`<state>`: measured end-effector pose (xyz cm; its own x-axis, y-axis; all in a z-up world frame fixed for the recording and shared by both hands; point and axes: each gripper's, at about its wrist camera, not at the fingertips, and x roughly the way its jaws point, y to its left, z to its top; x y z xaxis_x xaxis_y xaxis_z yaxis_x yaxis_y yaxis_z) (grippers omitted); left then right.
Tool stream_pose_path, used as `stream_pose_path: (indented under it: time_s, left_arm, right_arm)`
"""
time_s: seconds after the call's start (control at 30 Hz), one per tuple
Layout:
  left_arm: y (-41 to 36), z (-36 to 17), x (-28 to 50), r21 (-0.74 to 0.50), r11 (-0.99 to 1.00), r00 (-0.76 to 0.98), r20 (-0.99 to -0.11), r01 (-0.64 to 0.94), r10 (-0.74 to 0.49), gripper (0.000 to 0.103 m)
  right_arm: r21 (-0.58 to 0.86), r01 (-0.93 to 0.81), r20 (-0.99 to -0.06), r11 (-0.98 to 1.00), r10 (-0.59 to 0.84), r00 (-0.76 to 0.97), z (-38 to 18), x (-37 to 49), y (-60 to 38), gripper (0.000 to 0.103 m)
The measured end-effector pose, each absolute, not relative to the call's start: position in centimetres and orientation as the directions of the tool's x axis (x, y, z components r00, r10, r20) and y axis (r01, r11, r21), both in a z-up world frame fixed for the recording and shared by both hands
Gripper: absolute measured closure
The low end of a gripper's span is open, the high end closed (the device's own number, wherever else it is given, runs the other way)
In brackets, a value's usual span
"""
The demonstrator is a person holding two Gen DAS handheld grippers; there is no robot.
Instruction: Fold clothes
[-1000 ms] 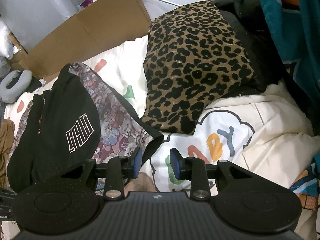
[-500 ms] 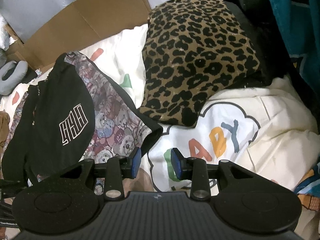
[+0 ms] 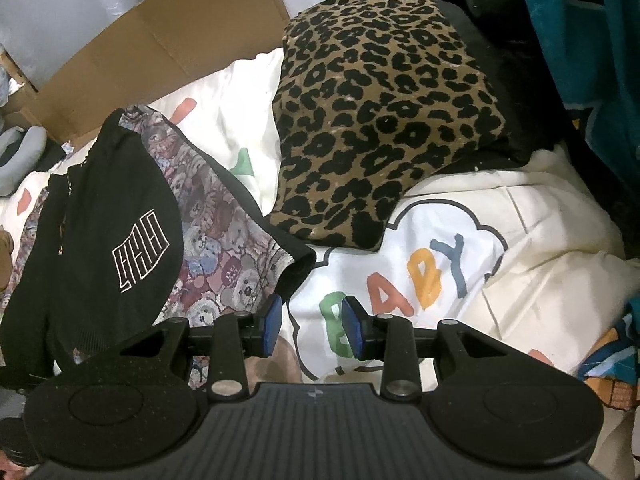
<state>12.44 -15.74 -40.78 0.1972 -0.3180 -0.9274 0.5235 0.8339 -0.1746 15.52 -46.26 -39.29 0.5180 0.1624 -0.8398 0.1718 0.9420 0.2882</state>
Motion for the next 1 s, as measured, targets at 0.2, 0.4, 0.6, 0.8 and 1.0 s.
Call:
stream_pose_path:
  time_s: [0.2,0.4,0.6,0.8,1.0]
  left_arm:
    - [-14.1,-37.8,10.9,-0.212,0.835,0.234,-0.898,0.508,-0.371,0.095]
    - [-13.2,-37.4,9.9,-0.228,0.849,0.245,-0.893,0.476,-0.378,0.095]
    - [-12.5,-38.2,9.1,-0.250,0.863,0.234,-0.895,0.440,-0.379,0.095]
    - [-11.8,-38.8,8.2,-0.272,0.872,0.222,-0.896,0.408,-0.383,0.095]
    - [-11.2,-38.5,7.2,-0.332,0.849,0.182,-0.883,0.412,-0.434,0.102]
  right_arm:
    - [0.305,0.186,-0.829,0.934,0.164,0.534,-38.3,14.8,-46.9,0.063]
    - [0.314,0.187,-0.821,0.931,0.167,0.546,-37.5,14.4,-47.0,0.063]
    - [0.314,0.192,-0.824,0.930,0.166,0.542,-37.6,14.3,-47.2,0.063]
    - [0.310,0.205,-0.833,0.928,0.161,0.529,-38.4,14.2,-47.3,0.063]
    - [0.310,0.211,-0.838,0.927,0.162,0.520,-38.9,14.1,-47.2,0.063]
